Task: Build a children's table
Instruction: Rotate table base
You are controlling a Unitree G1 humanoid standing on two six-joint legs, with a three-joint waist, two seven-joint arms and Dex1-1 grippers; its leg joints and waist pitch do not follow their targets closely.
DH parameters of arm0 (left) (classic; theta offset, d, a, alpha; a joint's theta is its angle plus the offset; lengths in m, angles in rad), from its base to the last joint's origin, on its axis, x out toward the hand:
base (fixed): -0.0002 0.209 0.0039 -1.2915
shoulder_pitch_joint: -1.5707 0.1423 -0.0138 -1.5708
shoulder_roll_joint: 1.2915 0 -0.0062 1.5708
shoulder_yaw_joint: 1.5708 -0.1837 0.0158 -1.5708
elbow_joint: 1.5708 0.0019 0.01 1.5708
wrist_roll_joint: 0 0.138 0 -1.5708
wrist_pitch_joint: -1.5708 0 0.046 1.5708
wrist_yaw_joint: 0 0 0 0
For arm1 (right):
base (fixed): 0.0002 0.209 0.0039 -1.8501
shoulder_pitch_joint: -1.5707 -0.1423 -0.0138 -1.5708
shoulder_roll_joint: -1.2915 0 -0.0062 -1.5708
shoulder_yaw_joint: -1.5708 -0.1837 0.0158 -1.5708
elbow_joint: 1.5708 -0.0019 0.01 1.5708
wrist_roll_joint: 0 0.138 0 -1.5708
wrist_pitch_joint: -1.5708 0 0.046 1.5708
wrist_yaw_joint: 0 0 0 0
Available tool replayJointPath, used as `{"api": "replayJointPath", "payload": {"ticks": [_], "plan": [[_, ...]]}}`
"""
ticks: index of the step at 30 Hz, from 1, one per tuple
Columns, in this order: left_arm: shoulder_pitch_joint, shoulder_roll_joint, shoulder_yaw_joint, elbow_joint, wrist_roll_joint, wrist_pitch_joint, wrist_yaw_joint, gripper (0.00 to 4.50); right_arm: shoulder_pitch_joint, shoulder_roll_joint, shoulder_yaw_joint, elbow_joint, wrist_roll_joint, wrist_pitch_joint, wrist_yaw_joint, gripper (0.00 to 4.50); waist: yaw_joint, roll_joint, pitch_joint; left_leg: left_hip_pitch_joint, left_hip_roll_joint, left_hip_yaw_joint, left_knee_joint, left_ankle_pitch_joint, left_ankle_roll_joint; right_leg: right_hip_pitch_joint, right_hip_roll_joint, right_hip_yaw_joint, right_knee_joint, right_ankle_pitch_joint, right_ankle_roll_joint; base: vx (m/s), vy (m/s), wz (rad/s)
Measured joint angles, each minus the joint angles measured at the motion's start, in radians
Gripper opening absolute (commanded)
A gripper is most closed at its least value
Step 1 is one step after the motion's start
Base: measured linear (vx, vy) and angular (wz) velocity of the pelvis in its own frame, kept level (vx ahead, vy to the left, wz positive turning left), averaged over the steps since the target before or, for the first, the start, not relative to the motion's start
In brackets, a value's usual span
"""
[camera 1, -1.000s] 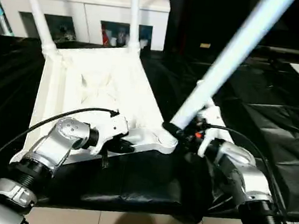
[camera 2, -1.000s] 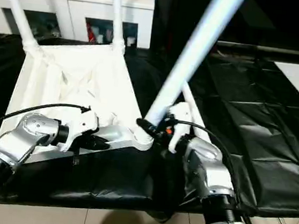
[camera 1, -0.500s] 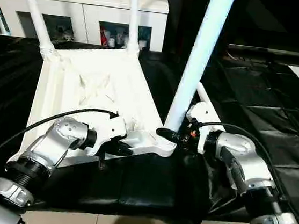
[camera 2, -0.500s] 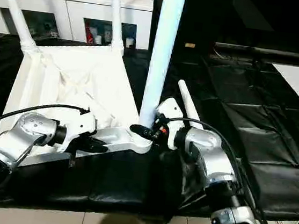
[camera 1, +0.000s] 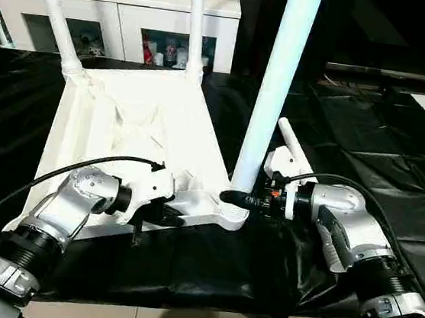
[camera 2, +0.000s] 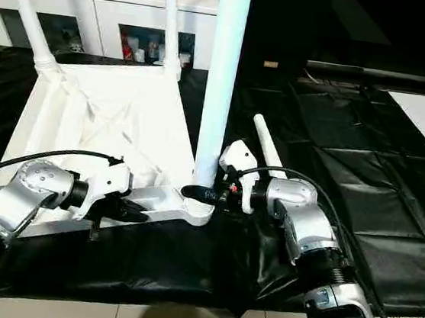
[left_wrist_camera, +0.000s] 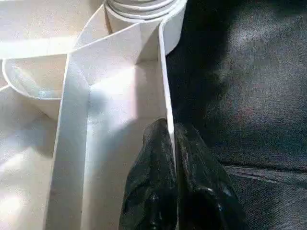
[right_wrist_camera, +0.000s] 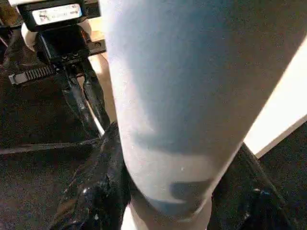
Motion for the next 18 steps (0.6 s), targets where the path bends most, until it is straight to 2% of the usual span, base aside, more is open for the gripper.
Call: {"api": "replayJointPath", "payload": {"ticks": [6,9,11,12,14,15,16,17,18], "plan": [[0.0,0.004,-0.001,0.003,0.006,-0.002,0.002,0.0,0.014,0.008,0.0,0.017,0.0,-0.031,-0.007,1.87,-0.001,-0.003,-0.003,0.003,0.0,0.0,-0.001,0.0,0.0,0.001,0.0,0.0,0.0,0.0,0.0,0.0,0.0,0.0],[-0.01,-0.011,0.005,0.035,0.016,0.022,0.033,0.0,0.006,0.054,-0.017,0.068,-0.001,-0.042,-0.094,1.87,-0.009,-0.004,-0.004,0.017,0.0,0.001,-0.005,0.0,-0.001,0.007,0.0,0.0,-0.002,-0.004,0.006,0.0,0.0,0.0],[-0.024,-0.058,0.022,0.072,0.023,0.059,0.102,0.0,-0.012,0.091,-0.044,0.13,-0.003,-0.047,-0.202,1.87,-0.017,-0.002,0.001,0.03,-0.002,0.0,-0.006,-0.001,-0.001,0.015,-0.001,-0.001,-0.003,-0.006,0.009,-0.062,-0.003,-0.03],[-0.029,-0.073,0.026,0.08,0.025,0.072,0.123,0.0,-0.019,0.101,-0.052,0.148,-0.005,-0.048,-0.234,1.87,-0.018,-0.001,0.002,0.031,-0.003,-0.003,-0.006,-0.001,-0.001,0.016,-0.003,-0.005,-0.004,-0.006,0.009,-0.072,0.013,-0.1],[-0.037,-0.104,0.03,0.088,0.028,0.1,0.171,0.0,-0.034,0.12,-0.069,0.179,-0.017,-0.049,-0.311,1.87,-0.032,0.009,0.008,0.031,-0.005,-0.021,-0.008,-0.002,-0.001,0.022,-0.008,-0.03,-0.026,-0.007,0.009,-0.081,0.035,-0.18],[-0.038,-0.117,0.037,0.09,0.025,0.119,0.191,0.0,-0.043,0.128,-0.077,0.193,-0.017,-0.05,-0.339,1.87,-0.041,0.017,0.011,0.031,-0.005,-0.034,-0.011,-0.002,-0.001,0.032,-0.008,-0.046,-0.042,-0.008,0.009,-0.07,0.054,-0.21],[-0.045,-0.145,0.044,0.096,0.025,0.151,0.228,0.0,-0.055,0.142,-0.09,0.218,-0.019,-0.049,-0.384,1.87,-0.047,0.026,0.016,0.029,-0.004,-0.04,-0.019,-0.002,-0.001,0.044,-0.008,-0.057,-0.051,-0.013,0.002,-0.094,0.048,-0.15],[-0.057,-0.163,0.049,0.109,0.025,0.173,0.255,0.0,-0.066,0.152,-0.1,0.24,-0.021,-0.049,-0.418,1.87,-0.046,0.023,0.018,0.028,-0.004,-0.04,-0.023,-0.002,-0.001,0.047,-0.008,-0.056,-0.037,-0.025,-0.009,-0.094,0.048,-0.15],[-0.075,-0.193,0.053,0.127,0.026,0.212,0.296,0.0,-0.08,0.164,-0.117,0.273,-0.02,-0.048,-0.467,1.87,-0.038,0.022,0.023,0.029,-0.004,-0.027,-0.027,-0.002,-0.002,0.044,-0.008,-0.044,0.003,-0.056,-0.031,-0.128,-0.001,0.12]]}}
